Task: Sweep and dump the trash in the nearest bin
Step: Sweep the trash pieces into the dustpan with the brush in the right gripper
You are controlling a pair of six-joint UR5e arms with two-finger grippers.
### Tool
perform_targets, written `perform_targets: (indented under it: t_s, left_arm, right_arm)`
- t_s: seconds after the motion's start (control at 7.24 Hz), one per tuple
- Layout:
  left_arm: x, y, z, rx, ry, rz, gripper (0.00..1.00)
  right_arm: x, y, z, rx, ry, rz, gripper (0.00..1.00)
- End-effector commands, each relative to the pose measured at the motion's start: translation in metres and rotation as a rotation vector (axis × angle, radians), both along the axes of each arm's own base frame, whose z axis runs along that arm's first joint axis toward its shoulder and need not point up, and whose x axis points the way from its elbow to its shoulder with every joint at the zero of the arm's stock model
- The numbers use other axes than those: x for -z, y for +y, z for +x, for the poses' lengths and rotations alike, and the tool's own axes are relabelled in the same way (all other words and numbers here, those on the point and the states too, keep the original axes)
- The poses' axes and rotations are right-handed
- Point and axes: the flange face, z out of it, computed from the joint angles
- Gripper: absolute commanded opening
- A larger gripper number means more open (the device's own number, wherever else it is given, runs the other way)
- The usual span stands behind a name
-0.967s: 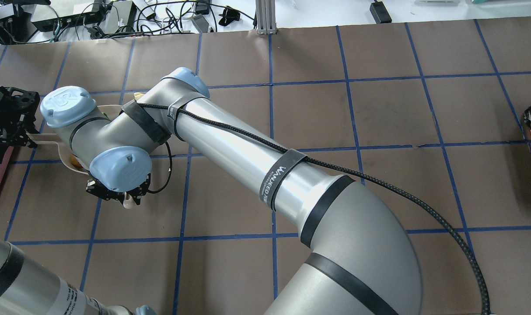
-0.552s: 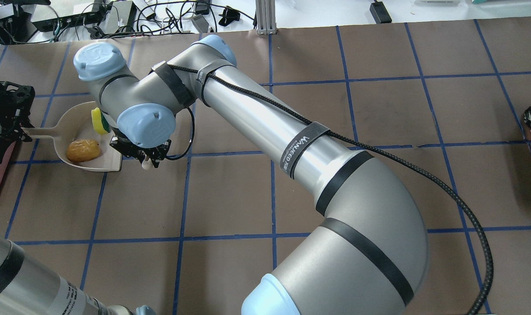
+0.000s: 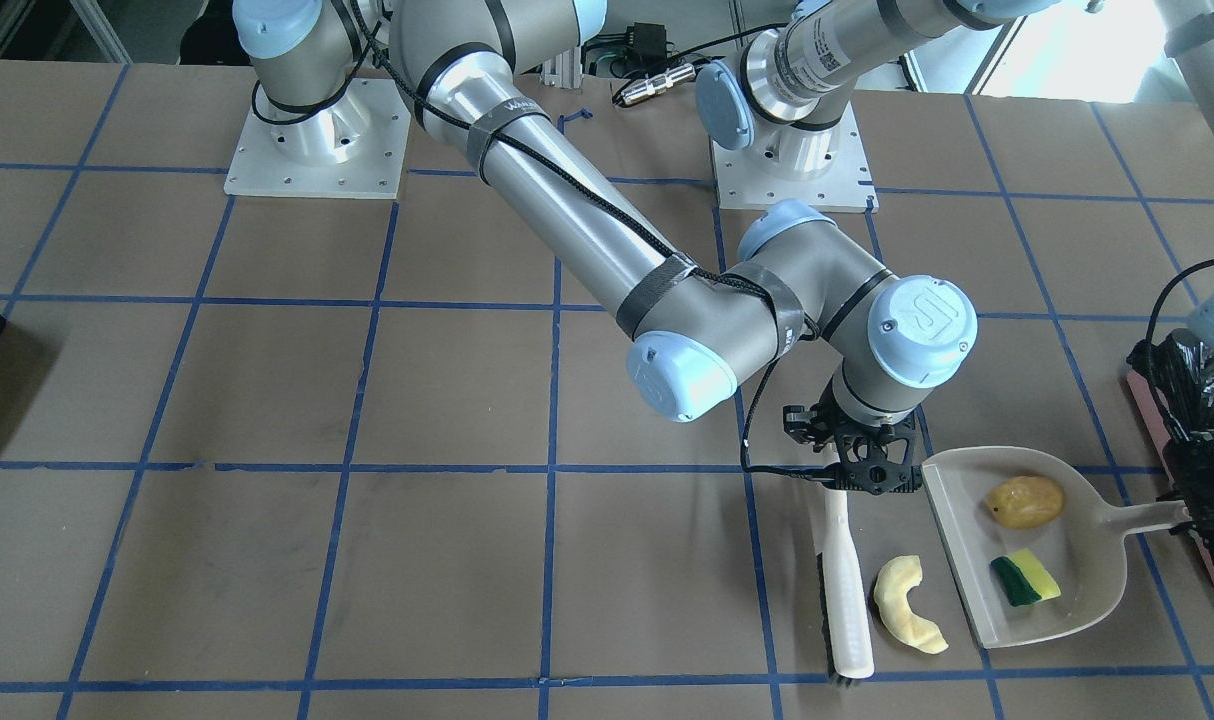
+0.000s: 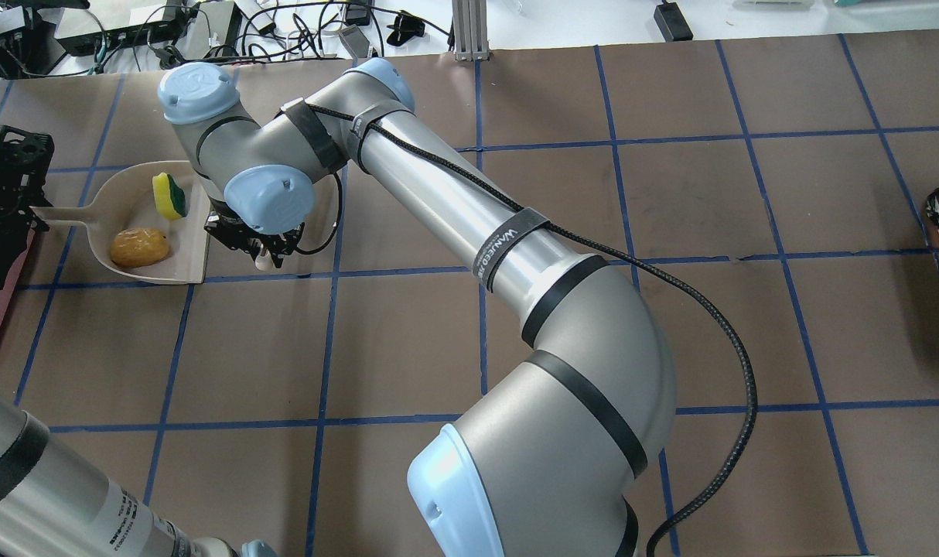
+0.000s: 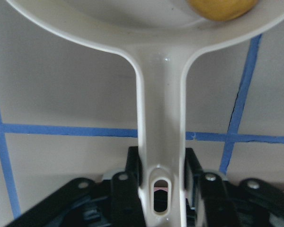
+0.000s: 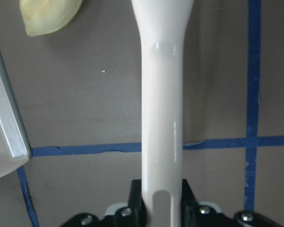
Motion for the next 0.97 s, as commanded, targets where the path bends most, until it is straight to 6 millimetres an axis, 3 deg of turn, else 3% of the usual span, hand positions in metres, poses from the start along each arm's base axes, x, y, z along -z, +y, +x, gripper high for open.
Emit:
perform_targets:
  t_s: [0.0,0.41,0.83]
  left_arm:
    - [0.005,-0.009,-0.017,0.0,0.004,0.003,0.0]
    - [0.004,-0.01,-0.02,-0.001,0.004,0.002,0.0]
    - [0.004,-0.01,-0.021,-0.003,0.006,0.002,0.0]
  right_arm:
    - [0.023,0.008,0.011,-0.179,-0.014,0.002,0.0]
    - [0.026,0.026,0.03,-0.524,-0.153,0.005,0.0]
    - [0.027,0.031,0.034,-0.701,-0.226,-0.004,0.0]
